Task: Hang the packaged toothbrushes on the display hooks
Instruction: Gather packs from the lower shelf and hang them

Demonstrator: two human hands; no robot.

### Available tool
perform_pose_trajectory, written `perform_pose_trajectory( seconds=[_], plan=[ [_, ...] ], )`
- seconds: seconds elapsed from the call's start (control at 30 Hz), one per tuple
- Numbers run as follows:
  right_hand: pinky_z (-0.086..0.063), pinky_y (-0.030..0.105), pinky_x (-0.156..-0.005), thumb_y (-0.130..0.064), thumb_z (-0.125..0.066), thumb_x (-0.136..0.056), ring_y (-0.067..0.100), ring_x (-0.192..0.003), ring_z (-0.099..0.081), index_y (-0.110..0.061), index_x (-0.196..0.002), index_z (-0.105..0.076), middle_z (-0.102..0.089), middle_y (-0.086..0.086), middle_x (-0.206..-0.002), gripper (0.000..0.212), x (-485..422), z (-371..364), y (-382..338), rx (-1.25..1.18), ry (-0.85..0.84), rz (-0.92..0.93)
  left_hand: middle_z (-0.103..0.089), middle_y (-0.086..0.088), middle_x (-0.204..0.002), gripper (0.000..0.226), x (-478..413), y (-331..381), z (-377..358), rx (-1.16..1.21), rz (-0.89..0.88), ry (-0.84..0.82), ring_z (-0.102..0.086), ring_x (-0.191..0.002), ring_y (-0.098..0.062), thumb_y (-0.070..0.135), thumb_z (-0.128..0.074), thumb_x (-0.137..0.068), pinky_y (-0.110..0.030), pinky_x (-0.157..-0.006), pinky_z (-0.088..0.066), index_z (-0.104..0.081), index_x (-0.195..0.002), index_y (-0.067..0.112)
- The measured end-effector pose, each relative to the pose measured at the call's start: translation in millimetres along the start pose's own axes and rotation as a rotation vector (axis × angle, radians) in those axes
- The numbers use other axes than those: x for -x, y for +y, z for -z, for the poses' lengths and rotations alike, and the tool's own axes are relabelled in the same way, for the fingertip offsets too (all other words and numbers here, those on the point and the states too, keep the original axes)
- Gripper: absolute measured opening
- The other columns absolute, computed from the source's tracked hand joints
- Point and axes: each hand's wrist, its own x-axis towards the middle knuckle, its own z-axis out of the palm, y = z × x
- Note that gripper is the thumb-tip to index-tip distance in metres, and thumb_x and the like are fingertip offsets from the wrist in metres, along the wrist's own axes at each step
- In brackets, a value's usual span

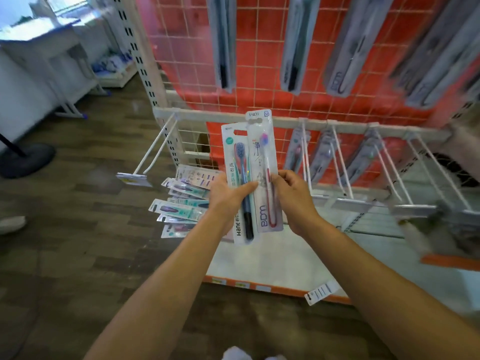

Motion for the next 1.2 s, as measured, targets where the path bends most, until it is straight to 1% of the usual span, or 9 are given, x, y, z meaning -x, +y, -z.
perform_pose_trajectory(
  seconds=[0.1,0.27,0.43,0.53,0.67,0.77,0.9,1.07,1.2],
  plan=[
    [-0.053,0.02,-0.063,-0.024,-0.054,-0.097,0.003,-0.069,-0.069,-0.014,-0.094,-0.062,-0.07,-0.003,-0.084,0.014,3,11,-10,-0.03,0.033,0.002,-0.071,-0.012,-0.102,0.034,2,12,-12,-0.049,-0.037,-0.078,-0.072,-0.087,-0.026,0.006,-0.075,-0.081,-0.042,-0.076,-0.061,-0.06,-0.111,0.01],
    [-0.053,0.017,-0.06,-0.021,-0.055,-0.097,0.005,-0.073,-0.069,-0.015,-0.095,-0.063,-0.071,-0.004,-0.086,0.009,9,23,-20,-0.084,0.098,-0.002,-0.071,-0.008,-0.103,0.037,1,24,-27,-0.094,-0.057,-0.144,-0.071,-0.091,-0.024,0.003,-0.075,-0.08,-0.041,-0.078,-0.061,-0.06,-0.113,0.012],
    [-0.051,0.014,-0.057,-0.012,-0.056,-0.095,-0.001,-0.066,-0.067,-0.015,-0.098,-0.062,-0.069,-0.007,-0.083,0.007,22,35,-23,-0.13,0.164,0.002,-0.071,-0.007,-0.101,0.03,5,25,-37,-0.122,-0.074,-0.194,-0.07,-0.091,-0.022,0.002,-0.074,-0.081,-0.036,-0.078,-0.06,-0.062,-0.105,0.015],
    [-0.051,0.013,-0.059,-0.007,-0.055,-0.095,0.001,-0.069,-0.066,-0.013,-0.103,-0.061,-0.068,-0.006,-0.085,0.012,30,42,-23,-0.17,0.196,0.009,-0.072,-0.008,-0.106,0.024,9,22,-40,-0.079,-0.058,-0.253,-0.07,-0.097,-0.025,0.01,-0.065,-0.09,-0.042,-0.086,-0.058,-0.063,-0.114,0.012],
    [-0.052,0.014,-0.063,-0.003,-0.055,-0.094,0.004,-0.073,-0.065,-0.009,-0.106,-0.062,-0.068,-0.004,-0.086,0.015,39,52,-21,-0.18,0.238,0.027,-0.072,-0.01,-0.107,0.016,17,21,-47,-0.008,0.005,-0.291,-0.066,-0.105,-0.032,0.025,-0.056,-0.093,-0.053,-0.095,-0.051,-0.067,-0.102,0.019],
    [-0.052,0.015,-0.065,-0.002,-0.055,-0.094,0.004,-0.075,-0.066,-0.014,-0.099,-0.062,-0.069,-0.005,-0.087,0.015,46,61,-21,-0.188,0.24,0.041,-0.072,-0.012,-0.108,0.015,21,20,-52,0.007,0.017,-0.345,-0.066,-0.106,-0.032,0.01,-0.053,-0.097,-0.05,-0.096,-0.051,-0.066,-0.103,0.014],
    [-0.051,0.014,-0.061,0.0,-0.053,-0.094,0.0,-0.069,-0.068,-0.02,-0.09,-0.06,-0.069,-0.006,-0.083,0.021,52,73,-24,-0.23,0.227,0.065,-0.071,-0.012,-0.109,0.029,25,23,-60,-0.067,-0.019,-0.399,-0.068,-0.102,-0.031,-0.004,-0.064,-0.086,-0.047,-0.091,-0.055,-0.062,-0.114,0.006],
    [-0.052,0.014,-0.059,0.003,-0.057,-0.091,0.0,-0.071,-0.069,-0.019,-0.094,-0.058,-0.071,-0.008,-0.084,0.022,52,88,-25,-0.228,0.183,0.083,-0.071,-0.011,-0.108,0.03,27,26,-77,-0.068,-0.015,-0.398,-0.069,-0.098,-0.028,-0.005,-0.065,-0.086,-0.045,-0.086,-0.057,-0.061,-0.113,0.009],
    [-0.054,0.017,-0.063,0.004,-0.06,-0.089,0.008,-0.079,-0.07,-0.019,-0.098,-0.056,-0.071,-0.003,-0.091,0.025,46,104,-28,-0.21,0.186,0.088,-0.071,-0.01,-0.11,0.028,27,29,-96,-0.054,-0.028,-0.387,-0.069,-0.098,-0.027,0.001,-0.063,-0.089,-0.044,-0.087,-0.057,-0.061,-0.116,0.01]
  ],
)
